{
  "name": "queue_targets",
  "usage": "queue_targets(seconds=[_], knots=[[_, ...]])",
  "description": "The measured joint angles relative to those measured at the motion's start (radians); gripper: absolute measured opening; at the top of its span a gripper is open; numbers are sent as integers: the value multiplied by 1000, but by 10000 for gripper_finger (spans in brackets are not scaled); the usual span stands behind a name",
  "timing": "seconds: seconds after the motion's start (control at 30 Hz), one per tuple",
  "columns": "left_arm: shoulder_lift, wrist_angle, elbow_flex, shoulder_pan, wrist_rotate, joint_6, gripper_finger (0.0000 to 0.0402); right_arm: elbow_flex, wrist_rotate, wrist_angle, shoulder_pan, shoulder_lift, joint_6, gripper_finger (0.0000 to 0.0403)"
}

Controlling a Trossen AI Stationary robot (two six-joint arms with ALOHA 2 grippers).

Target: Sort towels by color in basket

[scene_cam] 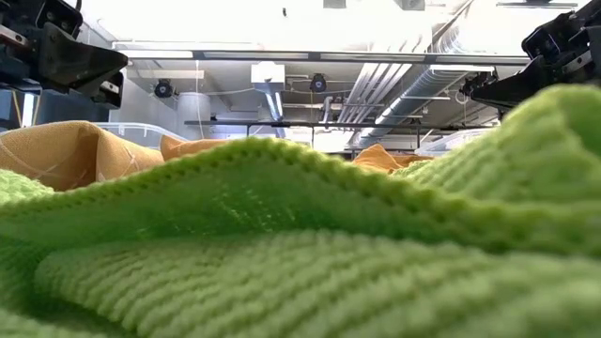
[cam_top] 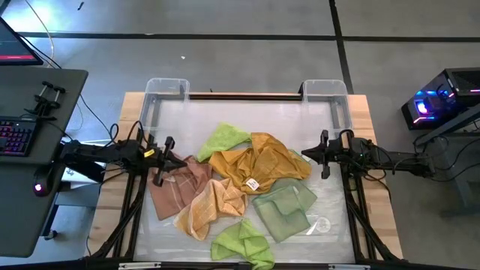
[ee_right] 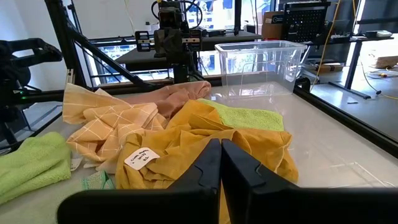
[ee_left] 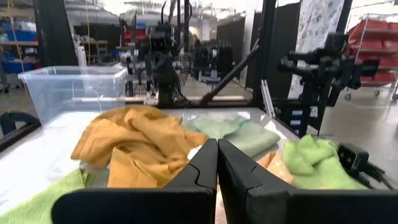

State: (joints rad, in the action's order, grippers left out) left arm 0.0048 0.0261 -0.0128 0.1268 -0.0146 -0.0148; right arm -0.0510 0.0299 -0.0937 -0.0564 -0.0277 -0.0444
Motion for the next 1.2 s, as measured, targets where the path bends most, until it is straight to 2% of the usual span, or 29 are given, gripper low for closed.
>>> queue_targets(seconds=[0.37, 0.73, 0.9, 1.07, 1.2], knots=[[0, 68, 0, 0, 0, -200, 0, 0, 0, 0, 0, 0, 0, 1], [19, 123, -12, 20, -4, -162, 0, 0, 0, 0, 0, 0, 0, 1], [144, 57, -105, 60, 44, -88, 0, 0, 0, 0, 0, 0, 0, 1], [364, -161, -282, 96, 178, -69, 0, 0, 0, 0, 0, 0, 0, 1], [556, -367, -440, 114, 227, -90, 0, 0, 0, 0, 0, 0, 0, 1]])
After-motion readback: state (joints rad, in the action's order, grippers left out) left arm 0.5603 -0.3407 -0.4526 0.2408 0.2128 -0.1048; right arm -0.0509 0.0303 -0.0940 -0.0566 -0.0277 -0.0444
